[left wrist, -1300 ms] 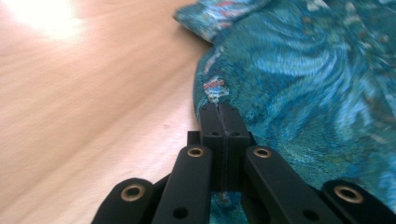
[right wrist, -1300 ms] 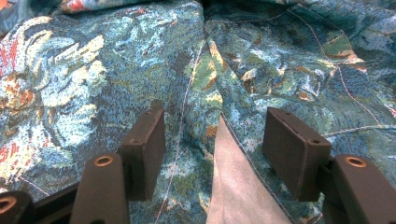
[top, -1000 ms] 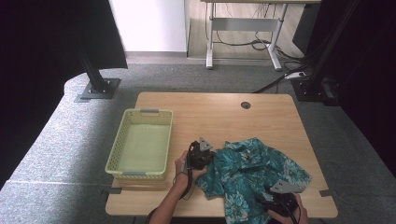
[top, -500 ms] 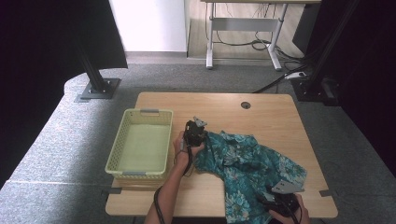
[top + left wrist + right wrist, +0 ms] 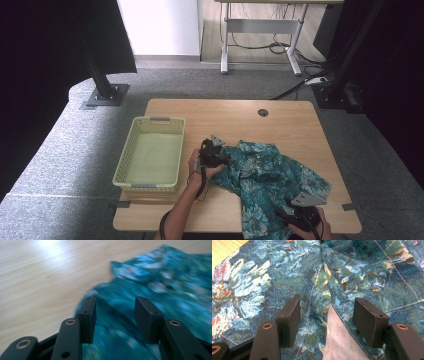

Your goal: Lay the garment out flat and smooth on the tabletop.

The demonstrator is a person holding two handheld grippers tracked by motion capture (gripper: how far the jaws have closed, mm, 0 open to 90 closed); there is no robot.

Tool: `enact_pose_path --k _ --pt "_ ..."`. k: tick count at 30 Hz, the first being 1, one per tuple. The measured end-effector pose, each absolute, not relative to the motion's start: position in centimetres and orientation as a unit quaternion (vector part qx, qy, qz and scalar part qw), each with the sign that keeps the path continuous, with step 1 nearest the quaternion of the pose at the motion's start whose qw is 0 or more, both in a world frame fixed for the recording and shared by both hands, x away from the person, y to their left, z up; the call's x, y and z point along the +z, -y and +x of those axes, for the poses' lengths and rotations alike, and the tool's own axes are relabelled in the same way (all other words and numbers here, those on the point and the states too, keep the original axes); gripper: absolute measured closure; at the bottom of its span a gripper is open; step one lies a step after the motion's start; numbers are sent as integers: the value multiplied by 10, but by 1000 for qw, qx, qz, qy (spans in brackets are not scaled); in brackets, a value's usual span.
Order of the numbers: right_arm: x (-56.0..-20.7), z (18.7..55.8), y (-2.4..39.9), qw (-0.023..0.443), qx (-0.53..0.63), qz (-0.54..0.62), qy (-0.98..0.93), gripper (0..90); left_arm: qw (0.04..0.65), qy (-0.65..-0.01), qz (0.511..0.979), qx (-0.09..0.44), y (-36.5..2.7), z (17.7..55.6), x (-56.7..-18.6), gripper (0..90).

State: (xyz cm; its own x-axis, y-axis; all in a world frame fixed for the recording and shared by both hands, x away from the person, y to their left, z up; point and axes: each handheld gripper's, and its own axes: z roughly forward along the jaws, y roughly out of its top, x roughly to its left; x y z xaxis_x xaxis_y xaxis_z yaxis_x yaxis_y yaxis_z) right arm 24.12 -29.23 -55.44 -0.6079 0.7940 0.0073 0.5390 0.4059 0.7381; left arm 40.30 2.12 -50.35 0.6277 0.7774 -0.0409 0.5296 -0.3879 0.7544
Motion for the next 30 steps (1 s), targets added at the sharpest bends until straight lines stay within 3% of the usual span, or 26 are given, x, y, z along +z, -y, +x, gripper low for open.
enact_pose_path --k 8,18,30 --pt "-554 247 292 177 362 411 -818 376 367 -367 845 129 -16 362 -517 507" --pt "-552 285 310 177 347 429 -815 368 345 -378 851 115 -7 370 -541 496" --pt "-551 320 327 188 337 462 -799 364 350 -388 843 125 -14 374 -543 503"
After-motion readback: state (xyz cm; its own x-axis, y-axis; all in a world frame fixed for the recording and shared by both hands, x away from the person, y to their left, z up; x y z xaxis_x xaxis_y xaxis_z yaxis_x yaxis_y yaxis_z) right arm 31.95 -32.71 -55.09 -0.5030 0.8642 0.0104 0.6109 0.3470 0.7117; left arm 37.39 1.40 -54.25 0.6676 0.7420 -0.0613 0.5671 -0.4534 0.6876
